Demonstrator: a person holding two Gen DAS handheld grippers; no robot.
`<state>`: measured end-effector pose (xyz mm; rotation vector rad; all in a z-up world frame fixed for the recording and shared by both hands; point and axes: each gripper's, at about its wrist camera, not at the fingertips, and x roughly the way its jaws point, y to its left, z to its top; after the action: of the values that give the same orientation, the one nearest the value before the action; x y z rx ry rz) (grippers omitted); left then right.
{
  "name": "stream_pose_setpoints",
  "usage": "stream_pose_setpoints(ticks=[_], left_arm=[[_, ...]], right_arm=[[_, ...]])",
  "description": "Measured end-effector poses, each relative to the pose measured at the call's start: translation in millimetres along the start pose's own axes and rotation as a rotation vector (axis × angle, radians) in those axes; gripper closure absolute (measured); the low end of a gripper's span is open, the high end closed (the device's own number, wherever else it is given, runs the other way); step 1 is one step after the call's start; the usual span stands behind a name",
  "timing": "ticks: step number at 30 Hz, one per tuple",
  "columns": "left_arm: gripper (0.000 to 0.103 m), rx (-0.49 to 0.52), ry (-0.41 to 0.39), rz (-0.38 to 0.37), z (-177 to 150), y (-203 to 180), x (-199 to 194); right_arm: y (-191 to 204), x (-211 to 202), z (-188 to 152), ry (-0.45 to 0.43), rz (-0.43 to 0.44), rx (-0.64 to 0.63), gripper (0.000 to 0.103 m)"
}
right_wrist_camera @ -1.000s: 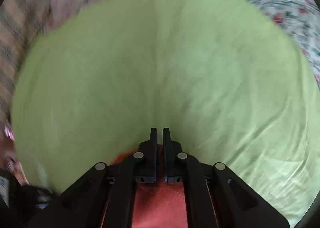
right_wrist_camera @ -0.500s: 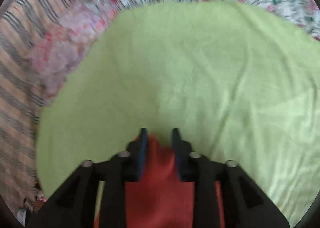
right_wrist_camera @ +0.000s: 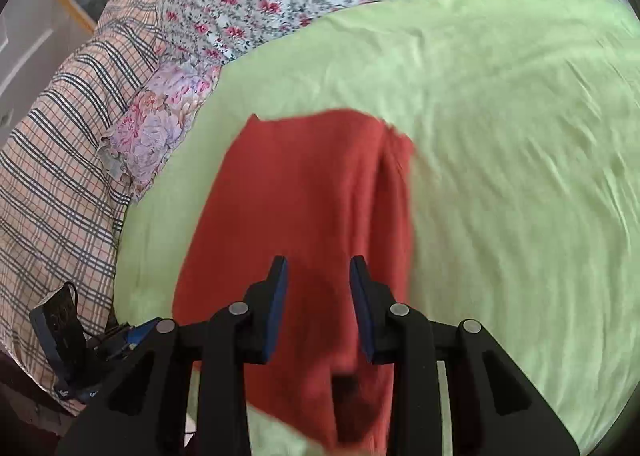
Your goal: Fold small clothes
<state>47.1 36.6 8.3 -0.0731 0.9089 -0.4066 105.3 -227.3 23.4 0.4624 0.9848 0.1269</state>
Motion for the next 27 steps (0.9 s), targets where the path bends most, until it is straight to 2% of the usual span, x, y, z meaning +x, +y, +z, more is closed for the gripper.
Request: stream_pose_setpoints(ticks=[2,6,12,19,21,24,27], left_arm=[[0.052,0.035,0.002,0.02,-7.8,-11.5,5.4],[0.051,0.073,0.015,0.071,-18.3,-16.7,14.4],[0.051,0.068,0.016,0.138,-21.2,-7.8,24.8],[0.053,0.047,-0.006,0.141,-13.0,-11.5,28.2],[0.053,0.052,-0.02,0.175,-9.2,-16.0,31.5],[0.064,0.044,0.009,0.217,-8.8,-13.2,42.8],[0.077,0.023,-0.005,0.214,-13.3,-8.1,39.8]], right_arm=[[0.2,-9.1,-14.5,-0.007,0.008,0.009,0.07],[10.6,-14.1,-22.7,0.006,0.014,-0.041,0.07],[18.9,1.4,-28.9,0.055,-0.049,-0.095,0.068],[13.1,12.7,-39.4,0.075,0.01,-0.053,0.068],[14.2,15.8,-35.6,0.072,0.042,-0.03,0.066],[15.1,23.1,-24.4,0.062,0.079,-0.008,0.066],[13.9,33.9,-13.5,0.058,0.128,0.033,0.07]])
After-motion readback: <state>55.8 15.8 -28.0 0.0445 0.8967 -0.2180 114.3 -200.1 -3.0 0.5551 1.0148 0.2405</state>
